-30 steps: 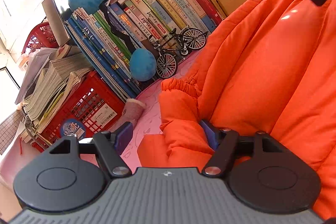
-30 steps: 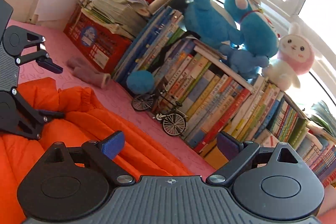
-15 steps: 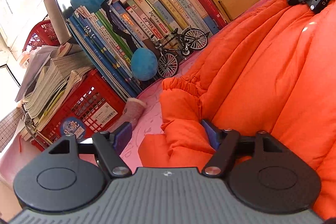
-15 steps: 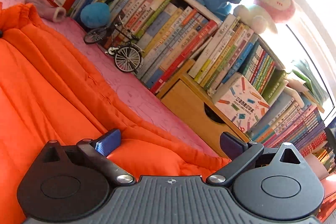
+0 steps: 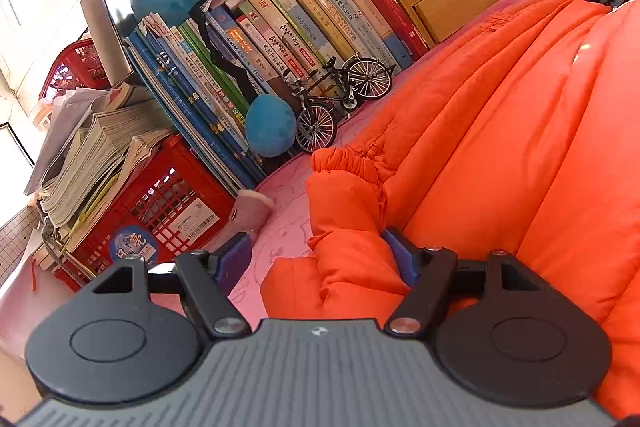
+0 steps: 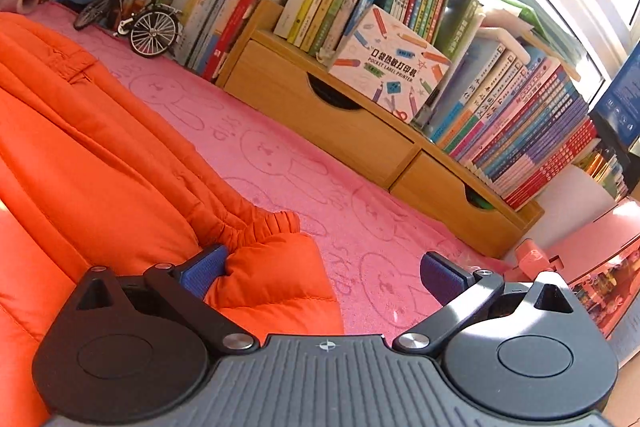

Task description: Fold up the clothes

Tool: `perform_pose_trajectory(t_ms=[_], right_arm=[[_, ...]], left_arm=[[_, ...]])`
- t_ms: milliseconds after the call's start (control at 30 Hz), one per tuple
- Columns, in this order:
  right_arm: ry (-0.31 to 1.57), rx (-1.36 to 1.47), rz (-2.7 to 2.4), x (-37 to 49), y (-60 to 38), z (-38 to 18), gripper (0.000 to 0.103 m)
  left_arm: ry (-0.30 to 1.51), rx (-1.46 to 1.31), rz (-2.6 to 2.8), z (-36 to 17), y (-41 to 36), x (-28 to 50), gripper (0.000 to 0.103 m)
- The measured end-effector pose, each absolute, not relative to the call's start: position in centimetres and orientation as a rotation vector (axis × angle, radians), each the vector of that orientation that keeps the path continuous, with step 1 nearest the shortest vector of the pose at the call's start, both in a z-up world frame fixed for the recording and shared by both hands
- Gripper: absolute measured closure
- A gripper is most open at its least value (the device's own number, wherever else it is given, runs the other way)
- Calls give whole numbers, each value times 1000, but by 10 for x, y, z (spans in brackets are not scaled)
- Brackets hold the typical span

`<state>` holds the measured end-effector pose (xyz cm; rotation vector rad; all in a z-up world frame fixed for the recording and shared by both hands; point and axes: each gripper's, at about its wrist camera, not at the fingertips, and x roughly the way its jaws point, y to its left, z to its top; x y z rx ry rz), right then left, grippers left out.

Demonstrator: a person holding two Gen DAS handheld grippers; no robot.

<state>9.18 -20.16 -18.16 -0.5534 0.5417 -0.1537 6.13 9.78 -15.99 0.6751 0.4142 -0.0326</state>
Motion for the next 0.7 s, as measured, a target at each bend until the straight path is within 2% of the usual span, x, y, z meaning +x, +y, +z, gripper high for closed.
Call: perform_pose_trajectory(t_ms=[200,367,500,600,700], right_arm=[[543,-527,-169,93,-203,-180,1],[549,-508,-171,94,-204,-180,1],[550,-500,-171,95,-205,-180,1],[550,-495,-171,95,-205,-180,1],[551,-490,-171,95,-205,-180,1]], left_arm=[[341,694,20,-112,79,59,24],[249,744,-31,-73,56,52,24],[247,678,-151,-66,34,61,19],[303,760,-109,-94,24,94,19],[491,801,-7,-130,41,129,20]])
